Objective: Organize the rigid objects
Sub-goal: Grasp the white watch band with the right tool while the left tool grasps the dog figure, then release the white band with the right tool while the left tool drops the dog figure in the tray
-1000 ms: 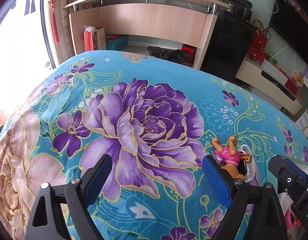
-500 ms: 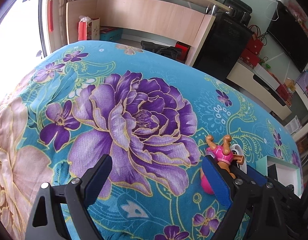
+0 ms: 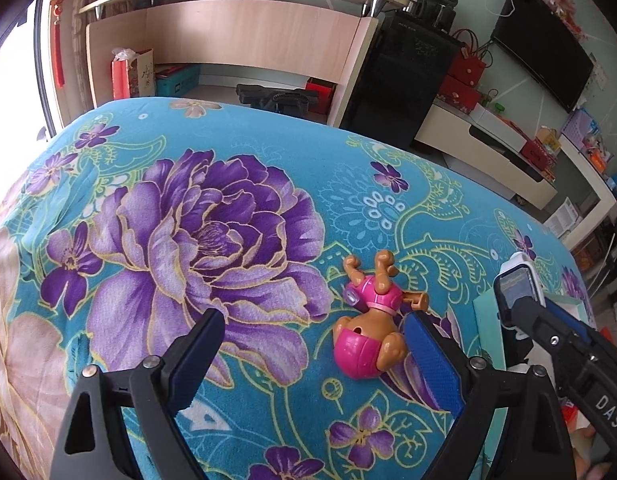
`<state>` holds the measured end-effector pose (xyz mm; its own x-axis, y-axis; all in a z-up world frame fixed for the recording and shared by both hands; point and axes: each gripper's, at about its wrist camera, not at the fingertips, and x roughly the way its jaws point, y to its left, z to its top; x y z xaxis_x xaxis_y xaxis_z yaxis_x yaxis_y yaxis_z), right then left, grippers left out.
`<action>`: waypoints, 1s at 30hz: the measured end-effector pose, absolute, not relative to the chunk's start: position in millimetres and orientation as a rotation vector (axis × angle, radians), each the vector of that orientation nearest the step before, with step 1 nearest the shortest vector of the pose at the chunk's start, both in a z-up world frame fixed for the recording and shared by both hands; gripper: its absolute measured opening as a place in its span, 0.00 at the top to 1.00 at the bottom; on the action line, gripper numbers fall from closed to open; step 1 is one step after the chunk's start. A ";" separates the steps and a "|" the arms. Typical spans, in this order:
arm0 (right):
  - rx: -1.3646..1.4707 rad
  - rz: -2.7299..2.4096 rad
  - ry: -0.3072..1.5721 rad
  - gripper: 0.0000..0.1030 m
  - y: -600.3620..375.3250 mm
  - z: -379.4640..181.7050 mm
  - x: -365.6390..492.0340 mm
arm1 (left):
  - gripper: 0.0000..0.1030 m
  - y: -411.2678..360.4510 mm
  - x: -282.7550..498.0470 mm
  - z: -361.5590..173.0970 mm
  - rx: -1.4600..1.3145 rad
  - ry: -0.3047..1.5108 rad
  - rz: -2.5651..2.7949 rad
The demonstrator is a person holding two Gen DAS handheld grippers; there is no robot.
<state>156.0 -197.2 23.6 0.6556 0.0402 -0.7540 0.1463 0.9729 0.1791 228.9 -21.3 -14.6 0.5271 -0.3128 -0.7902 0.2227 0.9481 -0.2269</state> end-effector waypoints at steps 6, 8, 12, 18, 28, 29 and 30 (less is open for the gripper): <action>0.255 -0.111 0.838 0.56 -221.0 33.2 134.0 | 0.21 -49.8 231.5 -28.0 -0.016 0.988 -0.345; 0.264 -0.122 0.836 0.56 -227.2 34.5 125.4 | 0.31 -55.7 232.6 -33.8 0.013 0.998 -0.341; 0.280 -0.155 0.828 0.56 -242.4 37.9 104.5 | 0.60 -58.1 230.3 -34.4 0.051 0.971 -0.312; 0.307 -0.203 0.814 0.56 -264.2 44.2 67.7 | 0.60 -60.1 198.8 -9.2 0.048 0.910 -0.351; 0.351 -0.242 0.848 0.56 -283.9 32.7 -2.6 | 0.60 -122.7 97.6 40.1 0.185 0.789 -0.576; 0.358 -0.245 0.852 0.56 -286.2 30.7 -8.0 | 0.60 -130.4 89.9 39.0 0.201 0.796 -0.596; 0.365 -0.249 0.855 0.56 -288.4 28.8 -13.3 | 0.60 -137.3 81.9 37.0 0.220 0.802 -0.612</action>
<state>-13.3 -288.4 28.8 0.6329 -0.0682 -0.7713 0.3572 0.9095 0.2126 81.9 -137.3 37.0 0.5350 -0.4283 -0.7282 0.5897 0.8065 -0.0411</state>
